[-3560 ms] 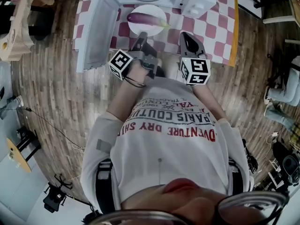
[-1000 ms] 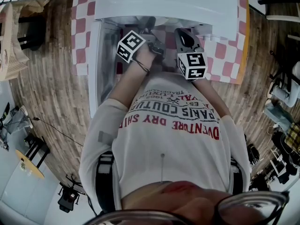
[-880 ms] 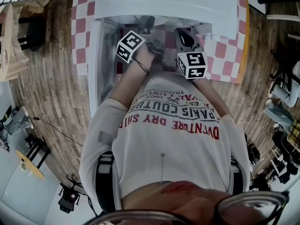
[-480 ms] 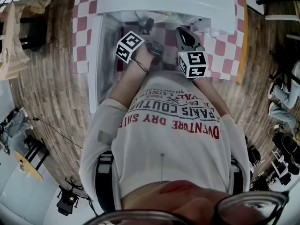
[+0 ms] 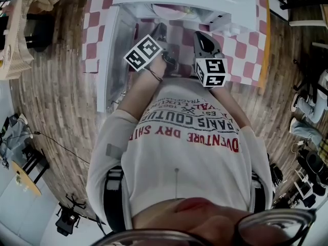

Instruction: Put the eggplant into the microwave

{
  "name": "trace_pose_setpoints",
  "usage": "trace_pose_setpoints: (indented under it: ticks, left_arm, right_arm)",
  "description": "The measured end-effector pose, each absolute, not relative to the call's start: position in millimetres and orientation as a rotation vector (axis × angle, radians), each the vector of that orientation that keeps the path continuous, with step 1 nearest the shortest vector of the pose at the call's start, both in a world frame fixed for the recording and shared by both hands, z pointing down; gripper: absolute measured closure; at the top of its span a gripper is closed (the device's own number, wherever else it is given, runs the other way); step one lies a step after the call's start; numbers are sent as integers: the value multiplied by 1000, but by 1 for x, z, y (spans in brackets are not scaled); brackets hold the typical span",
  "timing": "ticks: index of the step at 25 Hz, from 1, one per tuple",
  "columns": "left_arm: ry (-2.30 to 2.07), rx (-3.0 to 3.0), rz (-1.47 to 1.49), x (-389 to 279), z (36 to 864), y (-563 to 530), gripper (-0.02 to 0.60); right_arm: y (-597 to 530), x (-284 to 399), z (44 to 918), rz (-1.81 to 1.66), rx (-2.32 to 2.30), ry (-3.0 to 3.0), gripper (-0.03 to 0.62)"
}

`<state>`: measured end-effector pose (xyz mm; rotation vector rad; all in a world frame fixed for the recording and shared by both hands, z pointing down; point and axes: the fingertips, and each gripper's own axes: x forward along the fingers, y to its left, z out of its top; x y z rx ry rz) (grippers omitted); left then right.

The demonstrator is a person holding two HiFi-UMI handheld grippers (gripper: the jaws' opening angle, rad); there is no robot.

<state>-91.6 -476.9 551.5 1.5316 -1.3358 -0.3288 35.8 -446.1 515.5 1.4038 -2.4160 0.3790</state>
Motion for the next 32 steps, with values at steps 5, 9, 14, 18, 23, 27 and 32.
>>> trace_pose_setpoints:
  ticks: [5,9,14,18,23,27,32]
  left_arm:
    - [-1451,1902,-148,-86,515,-467,555]
    - [-1573,2218,51,-75,489,-457,555]
    - [-1666,2506,212,-56,461,-444,554]
    - [-1695,2617,322,-44,452,-435,554]
    - [-1660,2610,337,-43,456,-429,554]
    - [-1649,2598,330,-44,459,-426,554]
    - [-1633,2598,320,-42,459,-425,554]
  right_arm:
    - [-436,39,506,323,1466,-2426,568]
    - [-432,34,501,293,1473,-2443,568]
    - [-426,28,499,272,1451,-2458,568]
    - [-421,26,496,259,1437,-2463,568]
    - [-415,26,486,218,1446,-2486,568]
    - [-412,30,481,188,1469,-2488,568]
    - [-410,34,481,189,1480,-2482,568]
